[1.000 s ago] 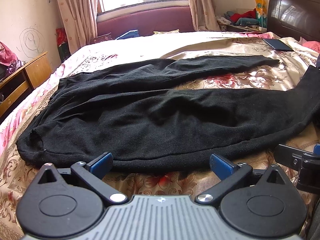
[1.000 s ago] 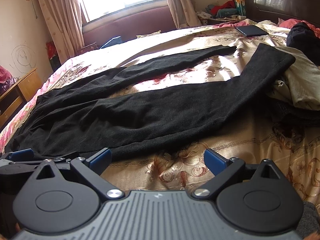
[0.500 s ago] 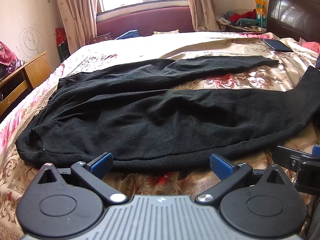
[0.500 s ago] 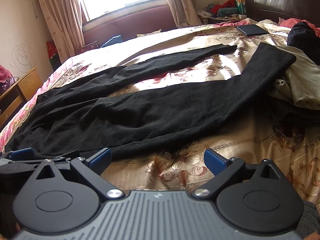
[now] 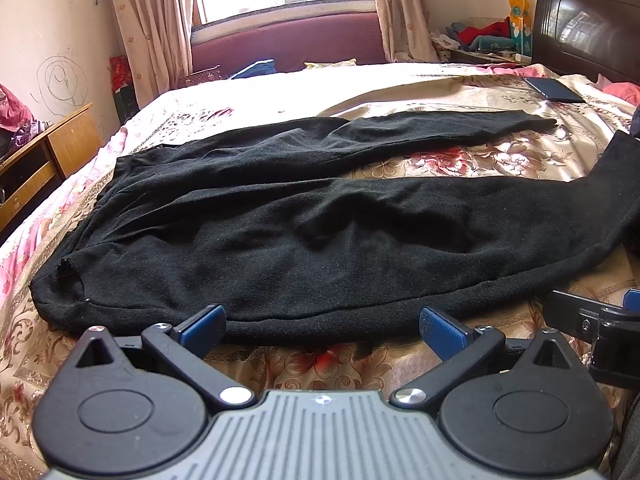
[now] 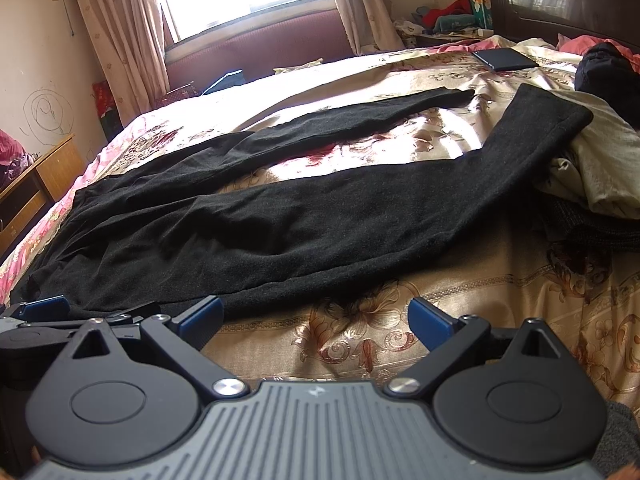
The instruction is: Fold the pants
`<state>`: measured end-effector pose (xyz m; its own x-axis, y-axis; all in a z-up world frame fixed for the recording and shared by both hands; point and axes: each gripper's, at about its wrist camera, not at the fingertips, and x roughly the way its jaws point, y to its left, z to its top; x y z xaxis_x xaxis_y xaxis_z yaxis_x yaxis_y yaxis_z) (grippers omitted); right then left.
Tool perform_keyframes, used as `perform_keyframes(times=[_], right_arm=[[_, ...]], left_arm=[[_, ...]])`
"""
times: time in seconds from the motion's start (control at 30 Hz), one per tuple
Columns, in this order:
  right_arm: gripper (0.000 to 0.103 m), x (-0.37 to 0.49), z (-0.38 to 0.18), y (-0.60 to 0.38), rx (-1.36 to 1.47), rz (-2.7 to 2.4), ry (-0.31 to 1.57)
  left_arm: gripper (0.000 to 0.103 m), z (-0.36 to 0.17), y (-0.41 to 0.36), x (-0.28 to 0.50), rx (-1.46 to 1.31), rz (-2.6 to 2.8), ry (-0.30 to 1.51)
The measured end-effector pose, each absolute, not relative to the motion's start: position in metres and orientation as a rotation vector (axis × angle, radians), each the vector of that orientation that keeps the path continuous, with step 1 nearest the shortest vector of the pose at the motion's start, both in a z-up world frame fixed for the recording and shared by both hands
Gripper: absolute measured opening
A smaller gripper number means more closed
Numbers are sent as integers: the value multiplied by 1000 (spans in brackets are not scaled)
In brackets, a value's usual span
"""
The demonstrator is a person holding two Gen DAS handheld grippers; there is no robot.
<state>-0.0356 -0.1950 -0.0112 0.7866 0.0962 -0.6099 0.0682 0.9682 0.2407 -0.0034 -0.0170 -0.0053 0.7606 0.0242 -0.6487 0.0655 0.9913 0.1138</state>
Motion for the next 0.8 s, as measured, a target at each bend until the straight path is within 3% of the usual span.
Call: perform_keyframes(times=[0.8], right_arm=[[98,-35,-12,-193,255,15,671]], left_arm=[[103,-4,-19,-5,146,-35,697]])
